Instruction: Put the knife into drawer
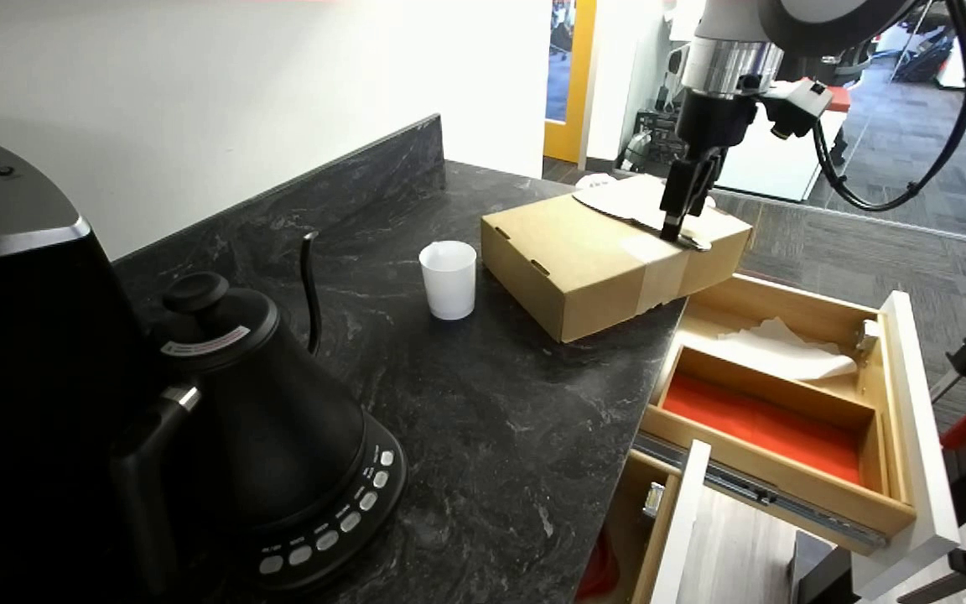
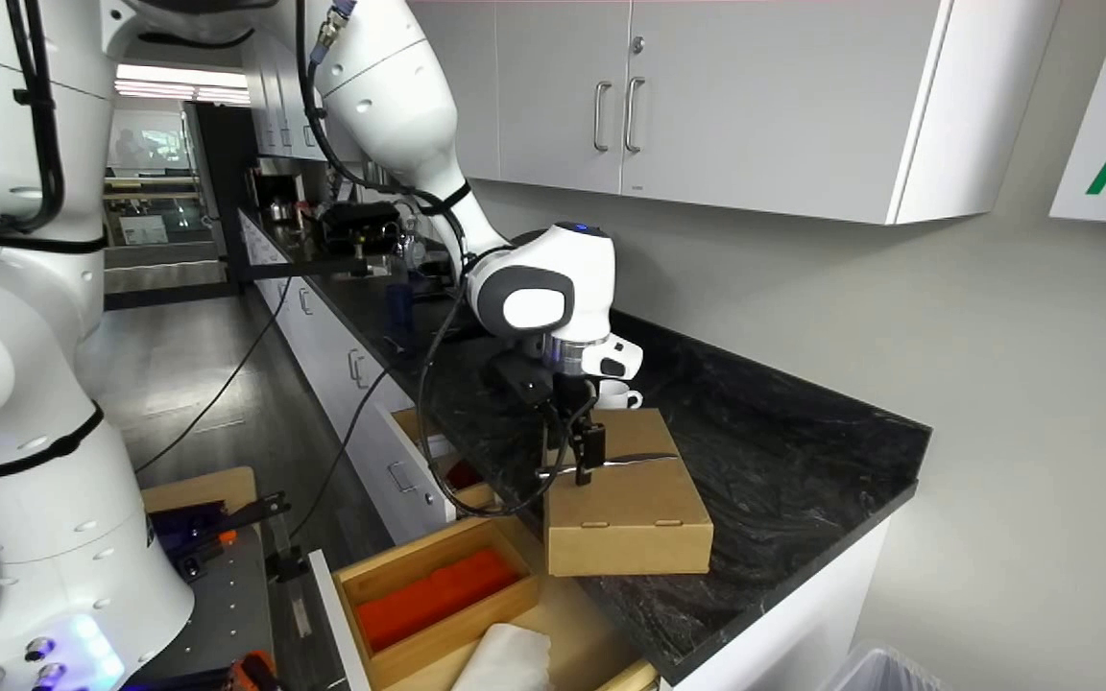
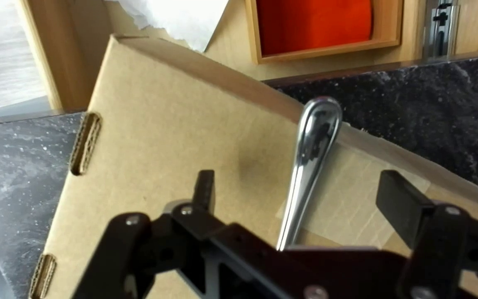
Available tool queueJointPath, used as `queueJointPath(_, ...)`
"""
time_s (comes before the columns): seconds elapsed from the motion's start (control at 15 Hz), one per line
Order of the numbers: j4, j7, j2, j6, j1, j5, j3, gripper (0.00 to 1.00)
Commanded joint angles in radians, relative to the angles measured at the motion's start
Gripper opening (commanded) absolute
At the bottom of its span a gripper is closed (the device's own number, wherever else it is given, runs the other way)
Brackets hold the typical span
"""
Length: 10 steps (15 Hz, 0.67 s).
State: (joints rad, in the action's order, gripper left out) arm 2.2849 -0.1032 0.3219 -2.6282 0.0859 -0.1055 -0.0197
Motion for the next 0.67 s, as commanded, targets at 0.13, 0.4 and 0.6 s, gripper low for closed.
queueJointPath(0.13, 0.025, -0.036, -0.038, 0.003, 0.011, 0.002, 0.01, 1.0)
queueJointPath(0.4, 0.025, -0.035, -0.039, 0.003, 0.009, 0.005, 0.007, 1.0)
queueJointPath(0.6, 0.026, -0.035, -0.039, 0.001, 0.007, 0.01, 0.005, 0.75)
